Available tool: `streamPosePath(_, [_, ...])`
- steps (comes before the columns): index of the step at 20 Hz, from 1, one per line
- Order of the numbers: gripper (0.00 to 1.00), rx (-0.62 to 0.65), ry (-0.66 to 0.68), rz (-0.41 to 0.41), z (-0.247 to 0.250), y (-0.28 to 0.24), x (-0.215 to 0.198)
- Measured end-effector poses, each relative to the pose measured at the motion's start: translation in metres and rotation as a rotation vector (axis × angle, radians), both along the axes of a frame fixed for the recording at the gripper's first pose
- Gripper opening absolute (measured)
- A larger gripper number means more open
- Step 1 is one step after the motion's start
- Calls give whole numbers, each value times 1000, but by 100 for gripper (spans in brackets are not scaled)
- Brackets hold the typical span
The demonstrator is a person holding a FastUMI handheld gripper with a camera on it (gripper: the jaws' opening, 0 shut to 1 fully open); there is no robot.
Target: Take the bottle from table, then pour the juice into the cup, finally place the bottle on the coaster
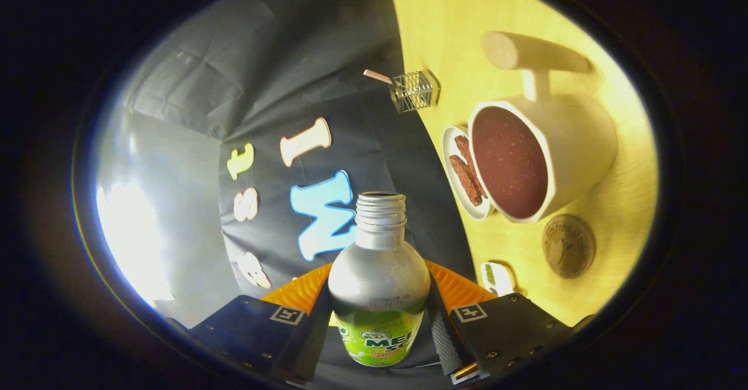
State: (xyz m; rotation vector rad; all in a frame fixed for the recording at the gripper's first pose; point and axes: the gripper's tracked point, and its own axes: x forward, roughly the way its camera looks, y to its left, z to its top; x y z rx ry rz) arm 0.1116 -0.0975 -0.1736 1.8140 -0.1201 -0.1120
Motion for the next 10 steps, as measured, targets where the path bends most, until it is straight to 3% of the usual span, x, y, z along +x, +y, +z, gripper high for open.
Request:
streamPosePath(4, [77, -150, 13, 28, 15, 0, -5])
streamPosePath(10, [77, -545, 105, 63, 31, -17, -11])
